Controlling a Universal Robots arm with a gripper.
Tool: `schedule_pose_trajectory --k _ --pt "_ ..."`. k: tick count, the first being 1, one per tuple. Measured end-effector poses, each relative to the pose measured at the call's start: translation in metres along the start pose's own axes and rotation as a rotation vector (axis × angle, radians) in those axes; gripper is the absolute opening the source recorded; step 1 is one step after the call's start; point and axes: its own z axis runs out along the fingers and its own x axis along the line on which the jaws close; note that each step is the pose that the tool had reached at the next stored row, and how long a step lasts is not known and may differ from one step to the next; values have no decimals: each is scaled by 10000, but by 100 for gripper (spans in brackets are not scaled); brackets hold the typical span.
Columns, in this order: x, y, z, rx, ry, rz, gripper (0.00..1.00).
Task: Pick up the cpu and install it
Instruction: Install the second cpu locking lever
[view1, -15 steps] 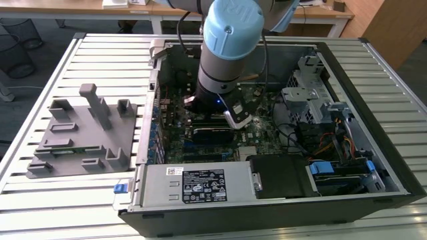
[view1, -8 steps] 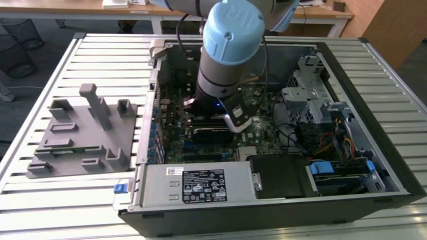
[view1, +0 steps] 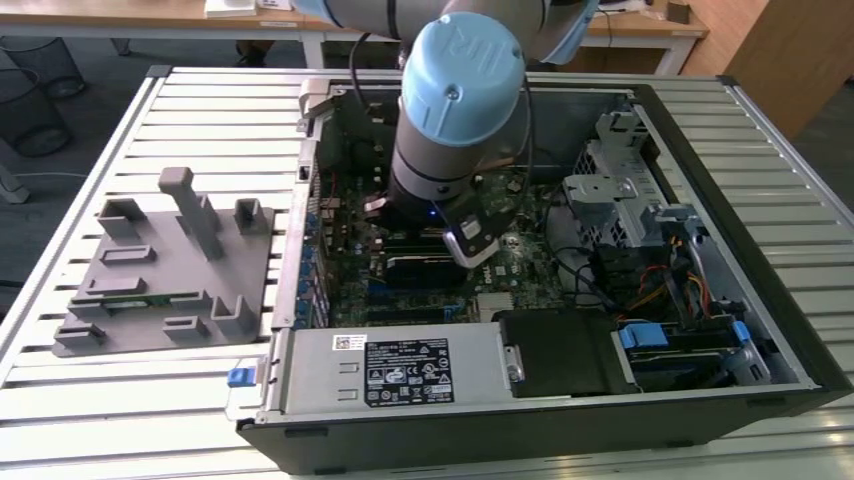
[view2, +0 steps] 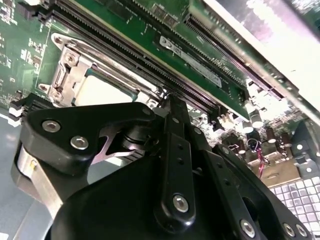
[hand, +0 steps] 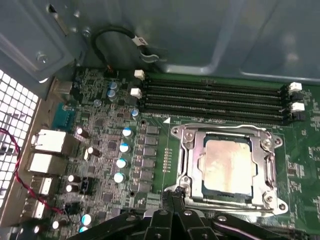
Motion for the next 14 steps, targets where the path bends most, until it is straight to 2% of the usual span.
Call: schedule_pose_trajectory --k 4,6,14 --pt "20 -9 31 -198 -24 -22 11" --pt "29 -12 45 -254 -32 -29 11" --pt "35 -11 48 -265 -38 -32 11"
